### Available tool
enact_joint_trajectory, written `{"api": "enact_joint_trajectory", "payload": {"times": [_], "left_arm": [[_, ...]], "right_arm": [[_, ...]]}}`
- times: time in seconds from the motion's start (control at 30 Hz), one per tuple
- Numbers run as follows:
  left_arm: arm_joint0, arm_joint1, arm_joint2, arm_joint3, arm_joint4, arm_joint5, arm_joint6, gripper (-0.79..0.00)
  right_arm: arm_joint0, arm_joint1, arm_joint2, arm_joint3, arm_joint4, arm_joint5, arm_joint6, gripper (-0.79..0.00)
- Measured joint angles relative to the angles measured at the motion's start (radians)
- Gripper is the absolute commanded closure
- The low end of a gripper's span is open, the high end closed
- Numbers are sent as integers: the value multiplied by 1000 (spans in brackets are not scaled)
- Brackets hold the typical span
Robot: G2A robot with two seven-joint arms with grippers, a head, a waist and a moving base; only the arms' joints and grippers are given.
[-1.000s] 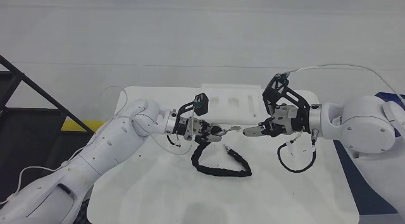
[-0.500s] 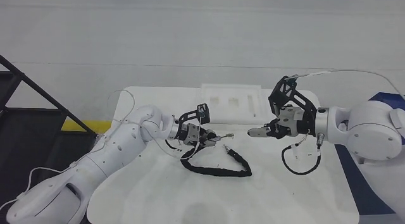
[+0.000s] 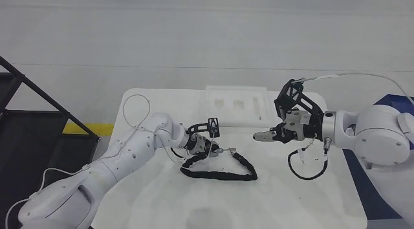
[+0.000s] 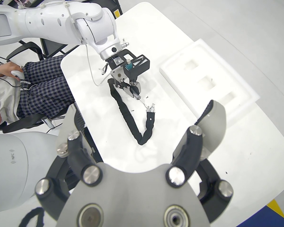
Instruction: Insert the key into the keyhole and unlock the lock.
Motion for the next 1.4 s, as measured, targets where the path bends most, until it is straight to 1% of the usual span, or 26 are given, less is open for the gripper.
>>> {"api": "enact_joint_trajectory", "payload": {"times": [0.17, 0.2, 0.23, 0.27, 0.3, 0.4, 0.53, 0.67, 0.8, 0.93, 1.0, 1.1, 1.2, 1.4], "left_arm": [[-1, -17, 19, 17, 83, 1, 29, 0], [0, -20, 22, 20, 94, 2, 35, -117], [1, -24, 25, 25, 108, 3, 44, -305], [1, -26, 28, 30, 119, 1, 46, -514], [0, -29, 31, 34, 130, -1, 46, -785], [-2, -38, 37, 52, 153, -7, 62, -785], [-7, -48, 27, 72, 150, -20, 113, -785], [-17, -47, -5, 89, 117, -68, 178, -785], [-41, -37, -64, 99, 75, -127, 272, -785], [-70, -17, -121, 61, 39, -127, 374, -785], [-89, -5, -141, 48, 8, -127, 401, -785], [-130, 15, -163, 23, -43, -127, 396, -785], [-178, 36, -172, -5, -122, -127, 353, -785], [-267, 67, -176, -31, -241, -127, 259, -785]], "right_arm": [[0, -2, -11, 7, -2, -11, -10, -785], [2, -3, -14, 8, -3, -13, -13, -785], [6, -4, -19, 9, -6, -17, -18, -785], [10, -5, -23, 10, -9, -20, -22, -785], [14, -7, -27, 12, -12, -23, -26, -785], [28, -11, -46, 19, -20, -34, -36, -785], [41, -16, -71, 34, -29, -44, -43, -785], [48, -19, -79, 47, -37, -65, -52, -785], [60, -20, -79, 67, -57, -143, -72, -785], [89, -23, -80, 131, -90, -249, -119, -785], [107, -26, -79, 169, -96, -289, -149, -785], [145, -31, -82, 241, -92, -367, -189, -785], [201, -38, -98, 329, -74, -455, -204, -785], [301, -51, -138, 482, -27, -591, -210, -785]]}}
